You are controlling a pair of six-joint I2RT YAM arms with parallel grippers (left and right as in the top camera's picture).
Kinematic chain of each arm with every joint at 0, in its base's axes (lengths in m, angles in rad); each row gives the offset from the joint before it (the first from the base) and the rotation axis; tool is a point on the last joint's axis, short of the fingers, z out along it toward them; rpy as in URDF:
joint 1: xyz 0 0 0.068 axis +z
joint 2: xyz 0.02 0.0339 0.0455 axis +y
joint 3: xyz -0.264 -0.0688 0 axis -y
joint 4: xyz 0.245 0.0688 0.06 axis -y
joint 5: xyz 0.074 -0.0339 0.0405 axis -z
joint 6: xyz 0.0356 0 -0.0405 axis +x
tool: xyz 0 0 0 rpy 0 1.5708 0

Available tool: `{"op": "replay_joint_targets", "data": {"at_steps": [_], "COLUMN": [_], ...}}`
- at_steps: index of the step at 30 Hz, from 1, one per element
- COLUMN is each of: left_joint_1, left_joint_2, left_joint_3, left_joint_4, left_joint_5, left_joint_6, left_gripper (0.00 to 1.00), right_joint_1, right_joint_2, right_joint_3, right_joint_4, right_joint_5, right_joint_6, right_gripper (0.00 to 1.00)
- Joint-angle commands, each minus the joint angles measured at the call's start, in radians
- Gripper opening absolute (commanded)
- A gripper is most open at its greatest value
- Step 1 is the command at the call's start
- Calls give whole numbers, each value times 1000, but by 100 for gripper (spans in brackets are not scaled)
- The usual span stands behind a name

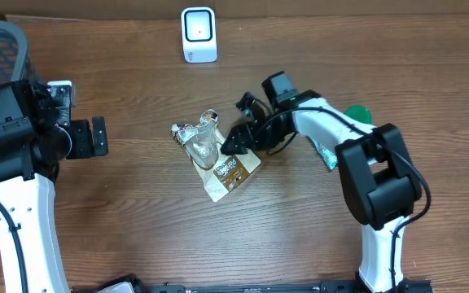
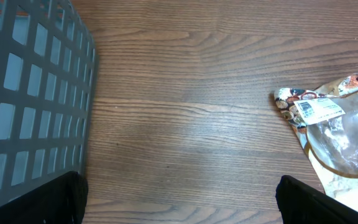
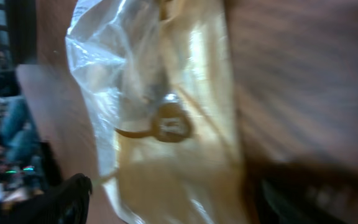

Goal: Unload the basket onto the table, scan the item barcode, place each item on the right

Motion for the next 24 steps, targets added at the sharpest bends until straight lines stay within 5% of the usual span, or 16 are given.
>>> {"op": "replay_joint_targets", "data": {"at_steps": [1, 8, 14, 19, 24], "left_joint_1": [-2, -2, -2, -2, -2], "left_joint_2": [-4, -4, -4, -3, -3], "left_joint_3": [11, 11, 11, 11, 11], "left_joint_4": [3, 3, 3, 3, 3], "left_joint_5": [-3, -3, -3, -3, -3], "left_joint_6": [-15, -15, -15, -15, -15], "left_gripper": [100, 99, 99, 100, 100], "right_joint_1": [50, 115, 116, 140, 157], "right_joint_2": [31, 30, 36, 99, 117], "right_joint_3": [-1, 0, -1, -2, -2], "right_joint_4": [-1, 31, 111, 209, 211], "right_joint_5": [-3, 1, 105, 133, 133], "right_joint_6": [160, 278, 381, 488, 489], "right_gripper": [82, 95, 95, 81, 51]}}
